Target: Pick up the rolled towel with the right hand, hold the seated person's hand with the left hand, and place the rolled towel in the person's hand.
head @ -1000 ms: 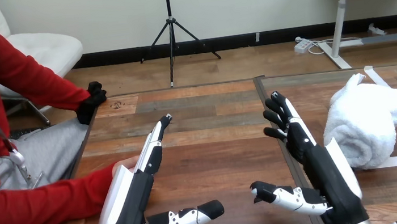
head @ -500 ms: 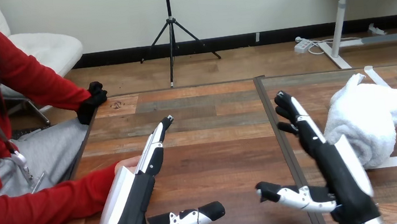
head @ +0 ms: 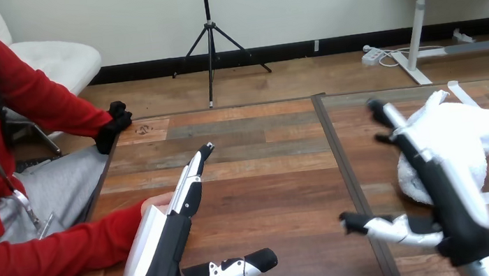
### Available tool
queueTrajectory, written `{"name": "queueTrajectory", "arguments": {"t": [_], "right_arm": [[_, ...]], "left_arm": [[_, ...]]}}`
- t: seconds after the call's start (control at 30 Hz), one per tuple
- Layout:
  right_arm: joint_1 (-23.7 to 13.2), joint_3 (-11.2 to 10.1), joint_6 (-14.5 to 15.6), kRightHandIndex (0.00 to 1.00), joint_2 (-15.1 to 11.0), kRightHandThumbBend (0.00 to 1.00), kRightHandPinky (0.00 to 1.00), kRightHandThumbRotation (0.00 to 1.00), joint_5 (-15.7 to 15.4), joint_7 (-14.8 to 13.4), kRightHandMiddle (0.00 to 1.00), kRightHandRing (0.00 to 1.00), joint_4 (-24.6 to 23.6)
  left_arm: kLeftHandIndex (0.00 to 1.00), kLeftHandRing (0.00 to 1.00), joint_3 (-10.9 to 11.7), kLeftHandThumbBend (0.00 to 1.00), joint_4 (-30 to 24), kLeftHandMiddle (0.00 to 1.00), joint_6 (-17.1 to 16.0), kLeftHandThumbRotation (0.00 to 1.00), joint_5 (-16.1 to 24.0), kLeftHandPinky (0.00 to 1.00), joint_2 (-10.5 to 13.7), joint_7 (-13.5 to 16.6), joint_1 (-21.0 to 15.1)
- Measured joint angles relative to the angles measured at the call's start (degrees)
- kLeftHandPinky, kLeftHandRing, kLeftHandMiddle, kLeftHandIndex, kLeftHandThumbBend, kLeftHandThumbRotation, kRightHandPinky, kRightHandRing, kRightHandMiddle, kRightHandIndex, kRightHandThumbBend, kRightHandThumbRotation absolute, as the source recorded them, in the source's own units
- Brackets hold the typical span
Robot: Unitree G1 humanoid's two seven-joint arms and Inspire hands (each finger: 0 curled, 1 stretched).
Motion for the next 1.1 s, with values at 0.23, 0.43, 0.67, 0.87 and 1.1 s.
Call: {"name": "queueTrajectory", "arguments": {"t": [0.23,0.43,0.67,0.87,1.1], "right_arm": [[-1.36,-0.44,0.05,0.96,-2.25,1.00,0.89,0.51,0.78,-0.86,0.98,0.96,0.00],[-2.68,-0.65,0.08,0.96,-3.96,1.00,0.88,0.49,1.30,-1.41,0.97,0.96,0.01],[-4.05,-0.75,0.05,0.97,-5.87,1.00,0.87,0.48,2.08,-1.43,0.96,0.95,0.34],[-4.83,-0.77,-0.04,0.96,-7.09,1.00,0.88,0.48,2.60,-1.46,0.96,0.96,0.98],[-5.25,-0.81,-0.03,0.96,-7.48,1.00,0.89,0.49,2.87,-1.88,0.96,0.97,1.61]], "left_arm": [[1.00,1.00,0.00,1.00,0.00,1.00,0.00,0.62,-0.01,0.97,0.00,0.00,0.16],[1.00,1.00,0.00,1.00,0.00,1.00,0.00,0.62,0.00,0.97,-0.01,0.00,0.49],[1.00,1.00,0.01,1.00,0.00,1.00,0.01,0.62,0.00,0.97,0.00,0.00,0.77],[1.00,1.00,0.01,1.00,0.00,1.00,0.01,0.62,-0.03,0.97,0.00,0.00,0.89],[1.00,1.00,0.08,1.00,0.00,1.00,0.00,0.62,-0.03,0.97,0.01,0.00,0.95]]}}
